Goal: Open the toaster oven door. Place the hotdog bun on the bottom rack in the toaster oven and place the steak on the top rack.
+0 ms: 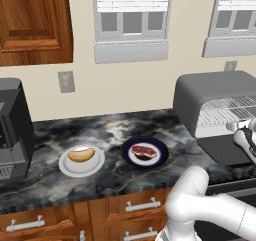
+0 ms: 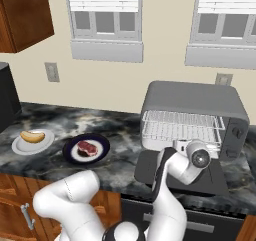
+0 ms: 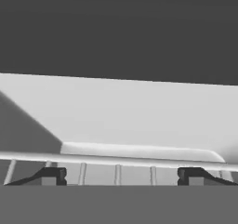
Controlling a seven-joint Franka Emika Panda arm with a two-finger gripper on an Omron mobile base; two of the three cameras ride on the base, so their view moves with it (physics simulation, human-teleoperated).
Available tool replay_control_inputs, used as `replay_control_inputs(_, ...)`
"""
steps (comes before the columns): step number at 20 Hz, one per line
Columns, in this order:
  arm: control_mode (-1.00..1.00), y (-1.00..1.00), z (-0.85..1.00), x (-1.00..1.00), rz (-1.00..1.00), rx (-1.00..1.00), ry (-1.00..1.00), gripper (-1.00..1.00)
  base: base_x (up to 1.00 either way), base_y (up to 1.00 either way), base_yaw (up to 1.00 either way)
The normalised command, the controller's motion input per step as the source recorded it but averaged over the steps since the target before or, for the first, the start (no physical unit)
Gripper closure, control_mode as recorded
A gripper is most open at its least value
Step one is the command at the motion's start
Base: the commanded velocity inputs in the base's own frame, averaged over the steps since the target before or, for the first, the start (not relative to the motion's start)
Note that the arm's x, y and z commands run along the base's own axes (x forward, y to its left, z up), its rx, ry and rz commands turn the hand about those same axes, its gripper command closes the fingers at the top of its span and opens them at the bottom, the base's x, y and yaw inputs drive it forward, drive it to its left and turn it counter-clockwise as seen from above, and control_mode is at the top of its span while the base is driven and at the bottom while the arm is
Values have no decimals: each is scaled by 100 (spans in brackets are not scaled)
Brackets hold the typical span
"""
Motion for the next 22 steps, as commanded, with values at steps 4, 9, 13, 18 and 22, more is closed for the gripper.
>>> replay_control_inputs(4,-100,36,34,9,-4,-11,-8,-100,0,0,0)
replay_control_inputs(9,-100,4,42,5,-7,-10,-1,-100,0,0,0)
replay_control_inputs(13,-100,7,6,23,-6,-6,0,-100,0,0,0)
replay_control_inputs(18,-100,12,-2,9,-3,-1,0,-100,0,0,0)
replay_control_inputs(22,-100,12,-11,0,-2,0,0,-100,0,0,0)
